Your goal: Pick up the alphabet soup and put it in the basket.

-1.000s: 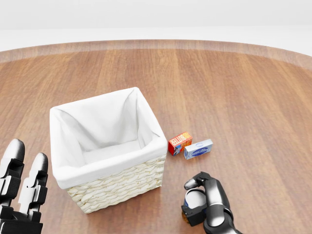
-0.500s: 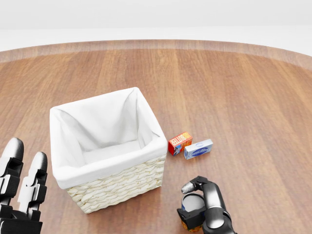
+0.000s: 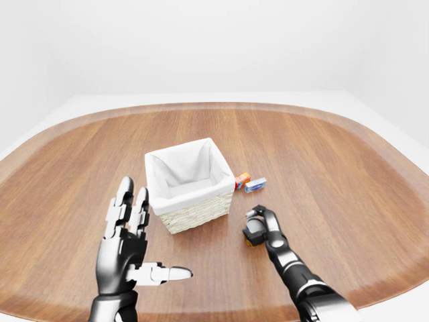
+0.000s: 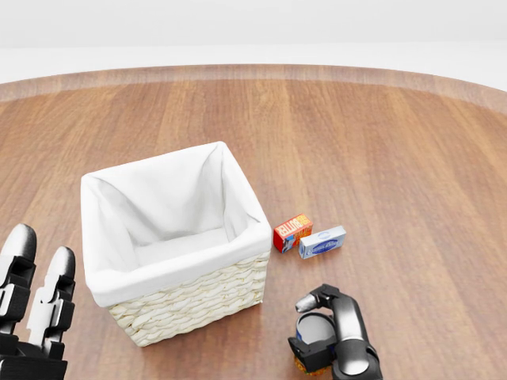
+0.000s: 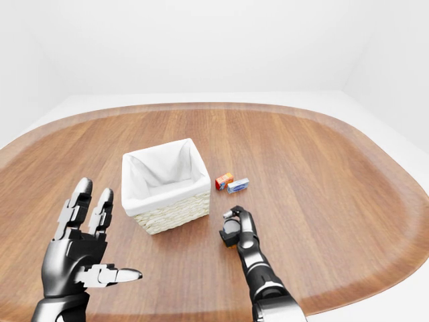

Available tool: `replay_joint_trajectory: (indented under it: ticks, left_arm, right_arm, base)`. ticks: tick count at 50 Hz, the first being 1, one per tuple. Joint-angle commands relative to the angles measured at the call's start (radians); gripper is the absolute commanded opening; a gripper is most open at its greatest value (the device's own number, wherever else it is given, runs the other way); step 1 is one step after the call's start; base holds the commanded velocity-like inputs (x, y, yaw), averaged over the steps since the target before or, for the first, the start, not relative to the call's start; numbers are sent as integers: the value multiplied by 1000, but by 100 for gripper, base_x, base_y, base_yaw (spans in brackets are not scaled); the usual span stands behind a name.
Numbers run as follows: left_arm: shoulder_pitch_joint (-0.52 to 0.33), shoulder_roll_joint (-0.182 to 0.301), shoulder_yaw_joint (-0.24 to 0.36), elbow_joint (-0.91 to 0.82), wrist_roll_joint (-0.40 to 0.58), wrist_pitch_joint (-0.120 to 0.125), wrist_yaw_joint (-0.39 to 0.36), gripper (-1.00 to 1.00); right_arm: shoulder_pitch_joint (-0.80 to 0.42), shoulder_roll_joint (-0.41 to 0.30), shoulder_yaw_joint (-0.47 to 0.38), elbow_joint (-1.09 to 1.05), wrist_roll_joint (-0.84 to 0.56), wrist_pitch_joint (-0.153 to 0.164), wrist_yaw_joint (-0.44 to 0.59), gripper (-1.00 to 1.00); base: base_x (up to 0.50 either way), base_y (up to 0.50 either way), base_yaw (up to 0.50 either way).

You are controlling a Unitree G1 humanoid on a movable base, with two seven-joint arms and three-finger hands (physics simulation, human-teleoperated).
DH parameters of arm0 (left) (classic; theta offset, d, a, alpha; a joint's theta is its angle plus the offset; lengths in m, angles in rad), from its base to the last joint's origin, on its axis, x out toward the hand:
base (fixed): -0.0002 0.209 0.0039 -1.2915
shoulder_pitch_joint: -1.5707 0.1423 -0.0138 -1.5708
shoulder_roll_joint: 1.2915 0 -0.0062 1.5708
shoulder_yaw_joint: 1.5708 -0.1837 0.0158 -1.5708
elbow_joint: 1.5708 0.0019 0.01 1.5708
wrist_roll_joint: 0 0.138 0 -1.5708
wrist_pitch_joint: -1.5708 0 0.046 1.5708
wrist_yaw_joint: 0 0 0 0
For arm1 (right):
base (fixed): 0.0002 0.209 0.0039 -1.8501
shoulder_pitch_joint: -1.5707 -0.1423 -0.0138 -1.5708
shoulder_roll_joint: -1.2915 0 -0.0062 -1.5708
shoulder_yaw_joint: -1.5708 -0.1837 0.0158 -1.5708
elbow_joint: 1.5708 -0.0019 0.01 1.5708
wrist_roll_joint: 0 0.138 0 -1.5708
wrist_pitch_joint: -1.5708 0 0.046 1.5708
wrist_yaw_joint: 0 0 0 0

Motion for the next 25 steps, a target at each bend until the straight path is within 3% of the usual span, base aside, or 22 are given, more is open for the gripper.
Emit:
replay_joint_trajectory:
  ticks: [1,25]
  left_arm:
    - [4,-1,1,-3,-3,0,-2,100]
    - [4,2,-4,1,1,0,0,100]
  right_arm:
    - [27,-2,3,-86,18,0,9,-100]
    - [128,-6,2,-382,48,0,52,-100]
  base:
    - [0,0,0]
    - [0,0,0]
